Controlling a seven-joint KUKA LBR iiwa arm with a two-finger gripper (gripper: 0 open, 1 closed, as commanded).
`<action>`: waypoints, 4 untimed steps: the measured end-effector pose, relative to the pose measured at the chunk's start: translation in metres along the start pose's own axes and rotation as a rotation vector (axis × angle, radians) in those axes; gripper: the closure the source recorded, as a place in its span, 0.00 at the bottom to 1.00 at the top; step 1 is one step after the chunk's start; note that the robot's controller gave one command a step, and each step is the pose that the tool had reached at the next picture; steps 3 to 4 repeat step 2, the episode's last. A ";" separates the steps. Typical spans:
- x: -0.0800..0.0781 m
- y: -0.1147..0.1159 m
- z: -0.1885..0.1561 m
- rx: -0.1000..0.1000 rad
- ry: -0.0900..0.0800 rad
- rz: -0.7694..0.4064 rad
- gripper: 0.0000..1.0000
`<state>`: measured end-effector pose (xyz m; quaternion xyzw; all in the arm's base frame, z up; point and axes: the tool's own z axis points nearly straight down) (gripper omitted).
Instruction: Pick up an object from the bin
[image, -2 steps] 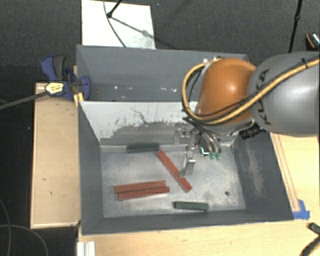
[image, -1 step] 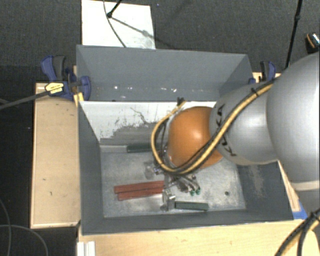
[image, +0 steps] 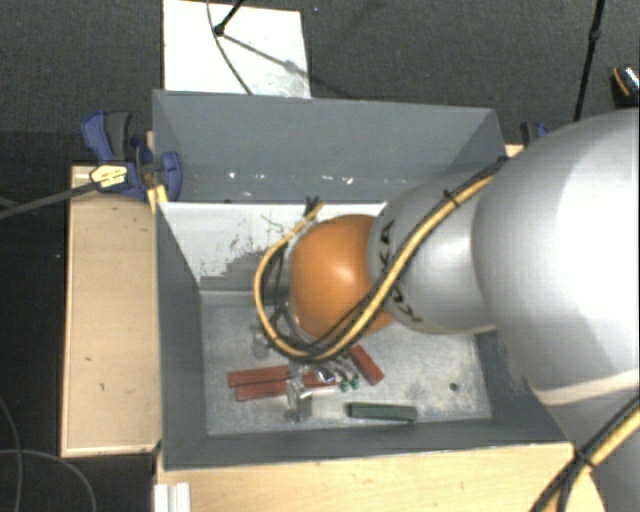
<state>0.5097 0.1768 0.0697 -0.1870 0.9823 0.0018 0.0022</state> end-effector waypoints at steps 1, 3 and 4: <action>0.001 -0.003 -0.001 0.001 0.000 0.007 1.00; -0.014 -0.050 -0.134 0.005 -0.003 -0.290 1.00; -0.014 -0.050 -0.134 0.005 -0.003 -0.290 1.00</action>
Offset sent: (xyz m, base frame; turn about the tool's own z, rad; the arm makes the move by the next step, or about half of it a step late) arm 0.0000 0.0000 0.0000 0.0000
